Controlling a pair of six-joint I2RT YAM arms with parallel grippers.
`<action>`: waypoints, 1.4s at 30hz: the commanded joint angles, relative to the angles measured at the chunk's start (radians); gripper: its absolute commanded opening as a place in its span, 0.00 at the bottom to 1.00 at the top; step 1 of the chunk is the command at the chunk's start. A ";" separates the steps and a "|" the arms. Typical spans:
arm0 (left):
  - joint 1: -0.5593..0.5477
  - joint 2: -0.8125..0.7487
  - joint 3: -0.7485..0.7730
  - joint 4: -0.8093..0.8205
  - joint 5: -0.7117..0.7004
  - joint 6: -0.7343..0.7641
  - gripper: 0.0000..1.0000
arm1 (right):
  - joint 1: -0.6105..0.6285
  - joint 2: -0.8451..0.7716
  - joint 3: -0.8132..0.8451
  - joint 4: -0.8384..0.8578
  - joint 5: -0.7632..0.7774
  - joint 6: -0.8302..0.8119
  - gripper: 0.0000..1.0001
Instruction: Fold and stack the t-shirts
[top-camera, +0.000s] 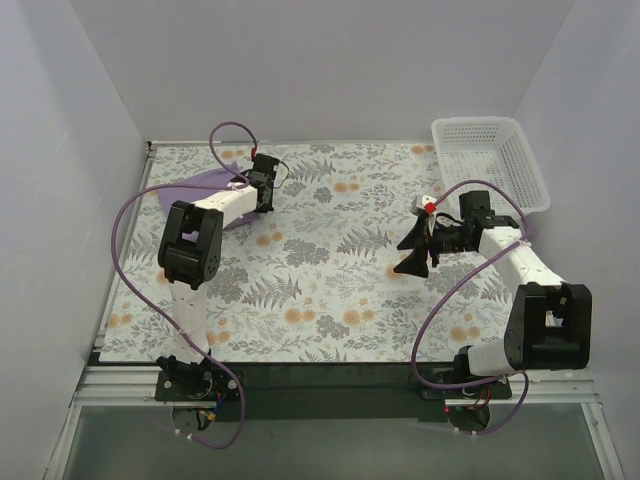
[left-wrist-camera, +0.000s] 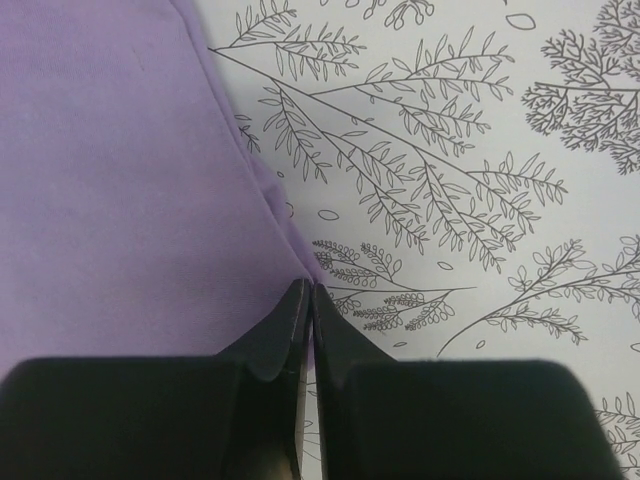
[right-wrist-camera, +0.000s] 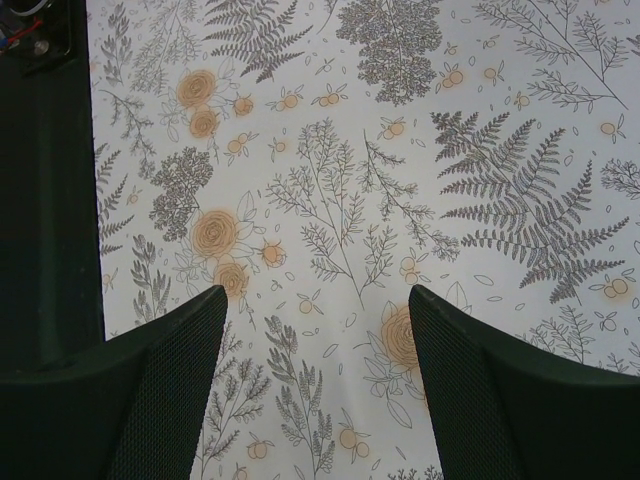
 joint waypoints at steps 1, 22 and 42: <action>0.002 -0.025 -0.059 -0.039 0.020 0.006 0.00 | -0.005 0.007 0.048 -0.043 -0.014 -0.036 0.80; 0.095 -0.899 -0.607 0.071 0.296 -0.212 0.84 | -0.004 -0.044 0.007 -0.080 0.119 -0.067 0.79; 0.302 -0.033 0.017 0.054 0.689 -0.417 0.00 | -0.004 -0.002 0.005 -0.084 0.129 -0.064 0.80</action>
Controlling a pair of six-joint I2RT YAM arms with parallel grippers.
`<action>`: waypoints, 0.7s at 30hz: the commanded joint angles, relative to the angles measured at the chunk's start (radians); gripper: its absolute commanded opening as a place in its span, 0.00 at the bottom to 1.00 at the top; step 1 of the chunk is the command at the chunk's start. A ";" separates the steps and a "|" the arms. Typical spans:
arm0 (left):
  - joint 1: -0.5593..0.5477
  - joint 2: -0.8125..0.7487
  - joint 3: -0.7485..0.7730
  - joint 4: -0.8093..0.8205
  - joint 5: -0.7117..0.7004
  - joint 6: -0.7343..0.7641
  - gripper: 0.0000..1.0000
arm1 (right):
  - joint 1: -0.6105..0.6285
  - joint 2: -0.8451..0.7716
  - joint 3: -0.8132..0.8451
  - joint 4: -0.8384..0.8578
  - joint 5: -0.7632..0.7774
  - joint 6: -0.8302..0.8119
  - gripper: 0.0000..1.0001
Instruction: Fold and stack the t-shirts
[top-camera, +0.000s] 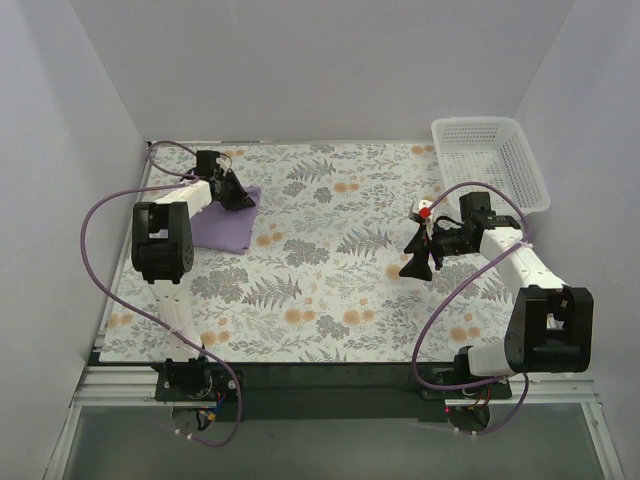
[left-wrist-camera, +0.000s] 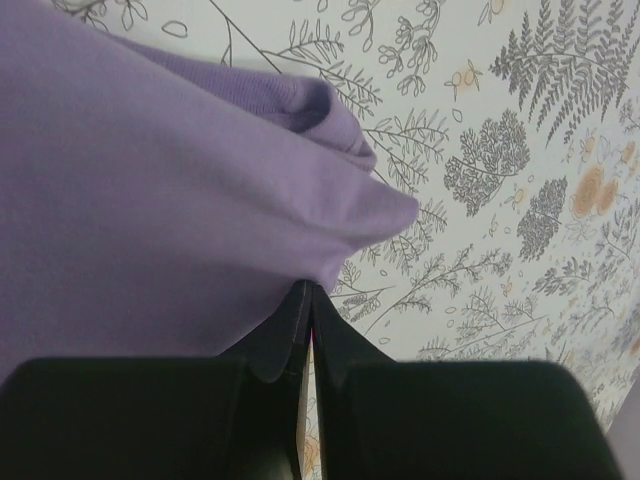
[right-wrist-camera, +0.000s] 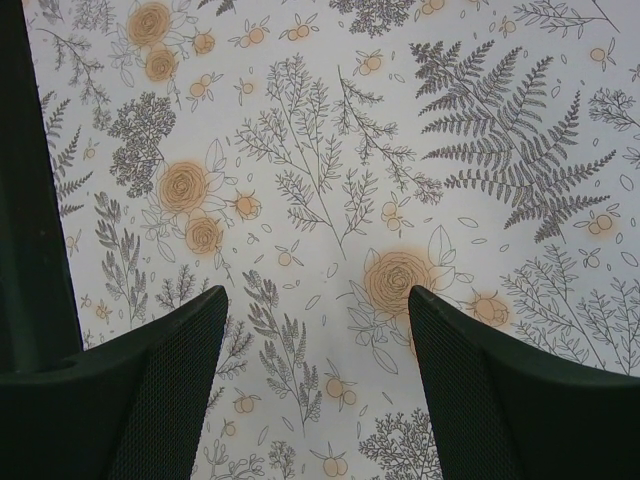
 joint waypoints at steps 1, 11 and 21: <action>0.000 0.012 0.078 -0.034 -0.024 -0.009 0.00 | -0.004 0.012 -0.003 -0.016 -0.012 -0.012 0.80; 0.000 0.113 0.224 -0.035 -0.057 -0.032 0.00 | -0.004 0.043 0.000 -0.019 0.002 -0.017 0.80; 0.002 0.071 0.286 0.023 -0.022 0.035 0.00 | -0.004 0.054 -0.003 -0.019 0.024 -0.017 0.80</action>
